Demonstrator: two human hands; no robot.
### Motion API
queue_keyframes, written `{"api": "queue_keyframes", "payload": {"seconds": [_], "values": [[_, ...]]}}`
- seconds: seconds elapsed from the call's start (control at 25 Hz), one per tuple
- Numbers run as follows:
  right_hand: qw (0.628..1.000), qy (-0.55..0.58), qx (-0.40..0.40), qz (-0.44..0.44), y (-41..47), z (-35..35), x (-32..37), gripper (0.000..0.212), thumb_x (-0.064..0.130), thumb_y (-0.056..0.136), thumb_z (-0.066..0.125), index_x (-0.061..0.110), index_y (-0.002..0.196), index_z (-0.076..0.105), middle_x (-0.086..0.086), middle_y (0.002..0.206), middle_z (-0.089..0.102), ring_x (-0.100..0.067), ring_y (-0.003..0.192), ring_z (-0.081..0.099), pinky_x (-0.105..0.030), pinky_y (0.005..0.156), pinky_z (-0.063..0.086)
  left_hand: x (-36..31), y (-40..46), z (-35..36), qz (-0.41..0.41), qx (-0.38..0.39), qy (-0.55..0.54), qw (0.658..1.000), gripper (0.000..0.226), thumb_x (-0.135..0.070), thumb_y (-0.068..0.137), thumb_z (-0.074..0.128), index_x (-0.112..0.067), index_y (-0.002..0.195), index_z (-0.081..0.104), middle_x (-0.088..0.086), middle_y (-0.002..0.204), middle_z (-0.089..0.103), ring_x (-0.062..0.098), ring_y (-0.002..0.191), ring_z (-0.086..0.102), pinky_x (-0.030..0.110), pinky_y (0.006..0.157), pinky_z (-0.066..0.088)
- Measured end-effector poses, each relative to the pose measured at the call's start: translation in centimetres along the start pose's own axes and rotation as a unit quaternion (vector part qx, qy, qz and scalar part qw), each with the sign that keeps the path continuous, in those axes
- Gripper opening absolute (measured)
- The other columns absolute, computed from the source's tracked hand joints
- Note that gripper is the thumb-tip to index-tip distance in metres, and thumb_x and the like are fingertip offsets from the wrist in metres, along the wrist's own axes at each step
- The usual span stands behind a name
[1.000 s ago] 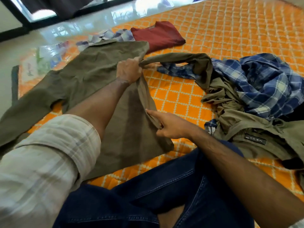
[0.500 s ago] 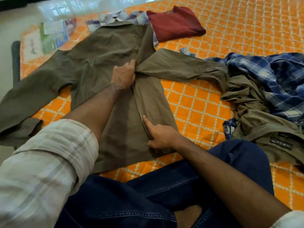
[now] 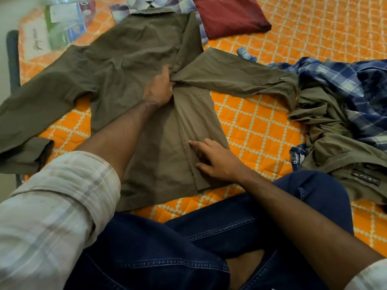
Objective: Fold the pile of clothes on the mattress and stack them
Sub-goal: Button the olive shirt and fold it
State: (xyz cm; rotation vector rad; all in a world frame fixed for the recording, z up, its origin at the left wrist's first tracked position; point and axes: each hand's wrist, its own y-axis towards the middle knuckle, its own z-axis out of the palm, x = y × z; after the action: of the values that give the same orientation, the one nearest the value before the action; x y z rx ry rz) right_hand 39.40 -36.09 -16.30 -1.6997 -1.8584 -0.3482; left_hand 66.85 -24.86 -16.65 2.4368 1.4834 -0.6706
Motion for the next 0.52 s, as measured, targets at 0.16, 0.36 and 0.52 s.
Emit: {"api": "queue_keyframes", "payload": {"seconds": [0.16, 0.36, 0.52], "values": [[0.995, 0.096, -0.006, -0.007, 0.7, -1.2, -0.1, 0.052, 0.024, 0.093, 0.07, 0.024, 0.143, 0.054, 0.013, 0.102, 0.053, 0.002, 0.091, 0.051, -0.021, 0.084, 0.045, -0.1, 0.2, -0.8, -0.096, 0.035, -0.173, 0.98, 0.038, -0.026, 0.097, 0.064, -0.006, 0.127, 0.051, 0.018, 0.123, 0.065, 0.03, 0.109, 0.065, 0.035, 0.083, 0.052], [0.999, -0.005, 0.032, -0.025, 0.4, -0.2, -0.1, 0.077, 0.04, 0.086, 0.076, 0.025, 0.152, 0.04, 0.007, 0.107, 0.051, -0.011, 0.1, 0.051, -0.038, 0.089, 0.048, -0.4, -3.2, -1.5, -0.114, 0.205, -0.192, 0.953, 0.055, -0.032, 0.085, 0.08, -0.015, 0.115, 0.038, 0.009, 0.081, 0.066, 0.012, 0.044, 0.063, 0.022, 0.032, 0.04], [0.988, 0.093, 0.119, -0.02, -1.2, -0.5, 0.1, 0.068, 0.031, 0.084, 0.081, 0.026, 0.145, 0.05, 0.008, 0.091, 0.062, -0.003, 0.078, 0.057, -0.024, 0.076, 0.049, -0.4, -5.1, -0.4, -0.12, 0.055, -0.106, 0.986, 0.062, -0.051, 0.077, 0.081, -0.013, 0.11, 0.045, 0.016, 0.095, 0.067, 0.028, 0.071, 0.063, 0.033, 0.055, 0.047]]}}
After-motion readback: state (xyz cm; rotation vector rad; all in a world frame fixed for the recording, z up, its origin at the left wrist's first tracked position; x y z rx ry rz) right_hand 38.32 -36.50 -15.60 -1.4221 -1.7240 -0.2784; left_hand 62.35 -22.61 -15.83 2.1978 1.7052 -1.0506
